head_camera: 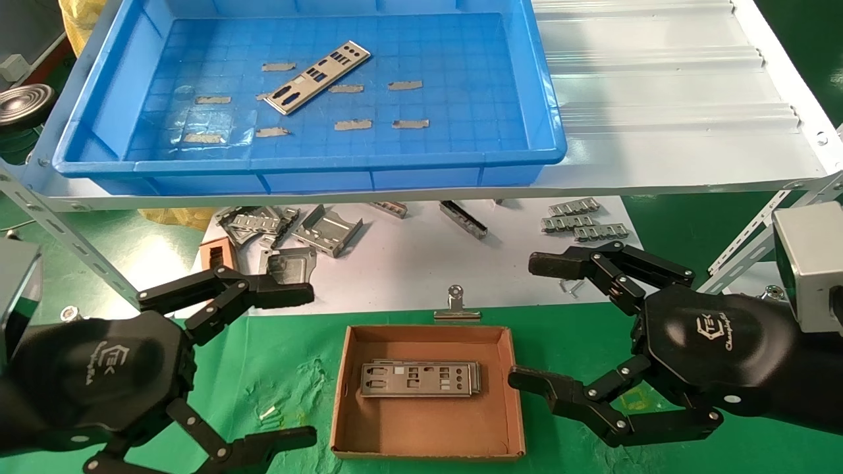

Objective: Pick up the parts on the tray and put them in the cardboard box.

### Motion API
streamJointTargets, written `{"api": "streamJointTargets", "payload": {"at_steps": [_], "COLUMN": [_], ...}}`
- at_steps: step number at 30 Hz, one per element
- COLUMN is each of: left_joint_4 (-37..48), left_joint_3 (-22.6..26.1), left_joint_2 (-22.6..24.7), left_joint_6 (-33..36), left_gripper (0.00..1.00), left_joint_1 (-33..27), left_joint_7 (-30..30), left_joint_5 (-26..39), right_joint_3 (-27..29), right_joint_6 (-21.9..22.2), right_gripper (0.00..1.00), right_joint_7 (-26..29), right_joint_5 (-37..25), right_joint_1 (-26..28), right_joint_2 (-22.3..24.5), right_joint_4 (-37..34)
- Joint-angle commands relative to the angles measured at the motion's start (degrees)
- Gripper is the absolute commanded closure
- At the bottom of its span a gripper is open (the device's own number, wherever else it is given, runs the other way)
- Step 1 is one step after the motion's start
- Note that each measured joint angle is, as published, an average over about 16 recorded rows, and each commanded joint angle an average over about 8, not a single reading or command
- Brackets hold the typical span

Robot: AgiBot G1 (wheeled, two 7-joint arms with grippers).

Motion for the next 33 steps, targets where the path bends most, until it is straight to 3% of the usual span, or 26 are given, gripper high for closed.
{"api": "streamJointTargets", "payload": {"at_steps": [1, 33], "left_joint_4": [0.0, 0.0], "left_joint_3": [0.0, 0.0], "left_joint_2": [0.0, 0.0], "left_joint_6": [0.0, 0.0], "left_gripper": [0.00, 0.00], "left_joint_1": [0.0, 0.0], "left_joint_7": [0.0, 0.0], "left_joint_5": [0.0, 0.0], "right_joint_3": [0.0, 0.0], "right_joint_6": [0.0, 0.0], "right_gripper": [0.00, 0.00], "right_joint_7": [0.0, 0.0], "right_joint_5": [0.0, 0.0], "right_joint_1": [0.0, 0.0], "right_joint_2": [0.0, 0.0], "right_joint_4": [0.0, 0.0]}}
